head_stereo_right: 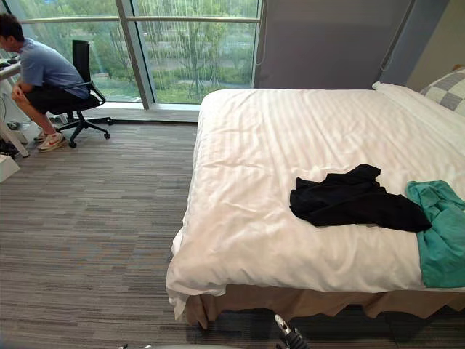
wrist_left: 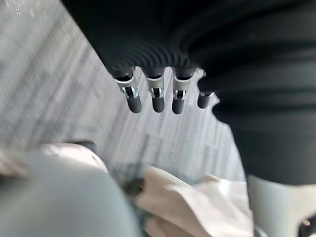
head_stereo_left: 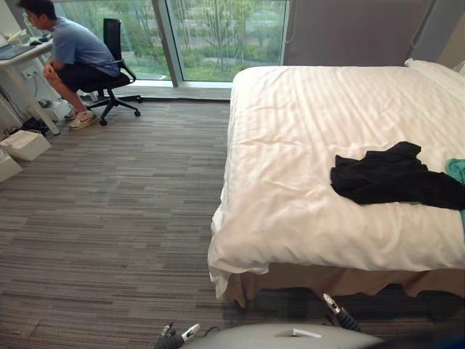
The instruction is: Tidy the bed and pick cloth on bed and put in laundry
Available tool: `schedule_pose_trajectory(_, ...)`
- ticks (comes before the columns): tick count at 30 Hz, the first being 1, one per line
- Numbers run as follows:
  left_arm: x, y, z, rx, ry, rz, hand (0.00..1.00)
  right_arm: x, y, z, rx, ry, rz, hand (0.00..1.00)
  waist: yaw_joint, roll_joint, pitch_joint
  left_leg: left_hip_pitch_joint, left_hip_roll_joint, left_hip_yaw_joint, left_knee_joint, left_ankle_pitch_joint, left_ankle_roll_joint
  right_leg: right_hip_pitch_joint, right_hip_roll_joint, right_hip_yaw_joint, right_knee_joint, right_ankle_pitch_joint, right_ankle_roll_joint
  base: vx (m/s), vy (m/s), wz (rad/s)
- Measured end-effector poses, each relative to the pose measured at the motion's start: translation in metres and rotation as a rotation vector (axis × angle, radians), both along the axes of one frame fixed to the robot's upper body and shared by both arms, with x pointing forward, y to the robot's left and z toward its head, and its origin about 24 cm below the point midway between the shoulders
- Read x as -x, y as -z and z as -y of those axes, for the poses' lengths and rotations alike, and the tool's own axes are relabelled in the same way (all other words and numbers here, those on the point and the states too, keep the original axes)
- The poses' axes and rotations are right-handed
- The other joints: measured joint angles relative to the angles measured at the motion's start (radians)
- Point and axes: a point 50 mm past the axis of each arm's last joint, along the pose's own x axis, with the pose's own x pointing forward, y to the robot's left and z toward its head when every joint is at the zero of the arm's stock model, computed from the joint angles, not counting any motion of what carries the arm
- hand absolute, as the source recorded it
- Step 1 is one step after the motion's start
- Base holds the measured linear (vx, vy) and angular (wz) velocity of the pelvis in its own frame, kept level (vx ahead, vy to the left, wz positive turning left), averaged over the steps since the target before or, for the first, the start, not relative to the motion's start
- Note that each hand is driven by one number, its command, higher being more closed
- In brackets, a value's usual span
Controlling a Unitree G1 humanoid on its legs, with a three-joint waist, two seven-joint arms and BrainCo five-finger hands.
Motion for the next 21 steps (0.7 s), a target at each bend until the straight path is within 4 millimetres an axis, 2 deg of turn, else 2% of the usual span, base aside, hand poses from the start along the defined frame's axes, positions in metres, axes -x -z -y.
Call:
schedule_pose_trajectory(1,-0.006,0.0,0.004,0.02,-0.018,0.017,0.0,-0.018,-0.007,0.005,0.028,0.027,0.056,1.0,0.0,0.001,0.001,0.008,0.0,0.008,0.002,-0.002,-0.002,0.0,0.001,0.01,0.0,0.003,0.004,0.07,0.014,-0.16)
schedule_pose_trajectory(3,-0.014,0.0,0.007,0.033,-0.036,0.04,0.0,-0.037,-0.016,0.011,0.067,0.047,0.12,1.0,0.0,0.001,0.002,0.012,-0.001,0.01,0.002,-0.004,-0.004,0.002,0.0,0.012,0.0,0.004,0.007,0.06,0.003,-0.1)
schedule_pose_trajectory(5,-0.022,-0.001,0.009,0.028,-0.045,0.055,0.0,-0.067,-0.035,0.023,0.124,0.082,0.222,1.0,0.0,-0.007,0.014,0.027,0.001,0.016,0.002,-0.007,-0.007,0.018,0.002,0.013,0.0,0.005,0.007,0.02,-0.012,-0.04)
schedule_pose_trajectory(7,-0.025,-0.001,0.008,0.023,-0.039,0.059,0.0,-0.08,-0.047,0.037,0.166,0.108,0.276,1.0,0.001,-0.008,0.016,0.032,0.001,0.021,0.002,-0.01,-0.008,0.017,0.003,0.014,0.0,0.005,0.007,0.0,-0.007,-0.02)
schedule_pose_trajectory(8,-0.025,-0.001,0.007,0.023,-0.043,0.06,0.0,-0.086,-0.057,0.053,0.199,0.126,0.336,1.0,0.006,-0.013,0.018,0.032,0.002,0.022,0.002,-0.014,-0.009,0.017,0.004,0.014,0.0,0.005,0.007,-0.02,-0.018,-0.06)
schedule_pose_trajectory(9,-0.025,-0.002,0.006,0.031,-0.063,0.065,0.0,-0.091,-0.072,0.069,0.238,0.13,0.417,1.0,0.01,-0.015,0.022,0.033,0.002,0.025,0.002,-0.017,-0.009,0.015,0.004,0.016,-0.001,0.004,0.007,-0.01,-0.017,-0.06)
schedule_pose_trajectory(10,-0.025,-0.002,0.006,0.034,-0.07,0.067,0.0,-0.096,-0.081,0.075,0.257,0.119,0.466,1.0,0.012,-0.015,0.026,0.033,0.002,0.026,0.003,-0.019,-0.009,0.015,0.004,0.017,-0.001,0.004,0.007,0.0,-0.019,-0.12)
schedule_pose_trajectory(12,-0.015,-0.001,-0.001,0.034,-0.095,0.053,0.0,-0.12,-0.131,0.087,0.349,0.054,0.687,1.0,-0.001,-0.019,0.043,0.03,0.001,0.029,0.005,-0.021,-0.007,0.014,0.004,0.022,-0.001,0.004,0.007,-0.01,-0.032,-0.09)
schedule_pose_trajectory(13,-0.013,-0.001,-0.002,0.031,-0.095,0.049,0.0,-0.124,-0.143,0.088,0.37,0.039,0.737,1.0,-0.005,-0.021,0.045,0.027,0.001,0.028,0.006,-0.021,-0.007,0.012,0.004,0.022,-0.001,0.004,0.007,-0.01,-0.04,-0.03)
schedule_pose_trajectory(15,-0.012,-0.002,-0.004,0.023,-0.106,0.057,0.0,-0.136,-0.182,0.082,0.414,-0.033,0.894,1.0,-0.007,-0.029,0.05,0.023,0.002,0.027,0.008,-0.021,-0.008,0.008,0.006,0.022,-0.001,0.004,0.007,0.0,-0.034,-0.01)
schedule_pose_trajectory(17,-0.011,-0.003,-0.005,0.015,-0.107,0.068,0.0,-0.142,-0.197,0.069,0.408,-0.105,0.969,1.0,-0.007,-0.033,0.051,0.024,0.002,0.026,0.008,-0.021,-0.008,0.008,0.006,0.022,-0.001,0.004,0.007,0.0,-0.033,0.01)
schedule_pose_trajectory(21,-0.011,-0.003,-0.003,0.008,-0.106,0.072,0.0,-0.151,-0.202,0.034,0.371,-0.299,1.002,1.0,-0.006,-0.033,0.051,0.022,-0.001,0.015,0.008,-0.022,-0.007,0.008,0.005,0.017,-0.001,0.005,0.008,-0.01,-0.021,0.06)
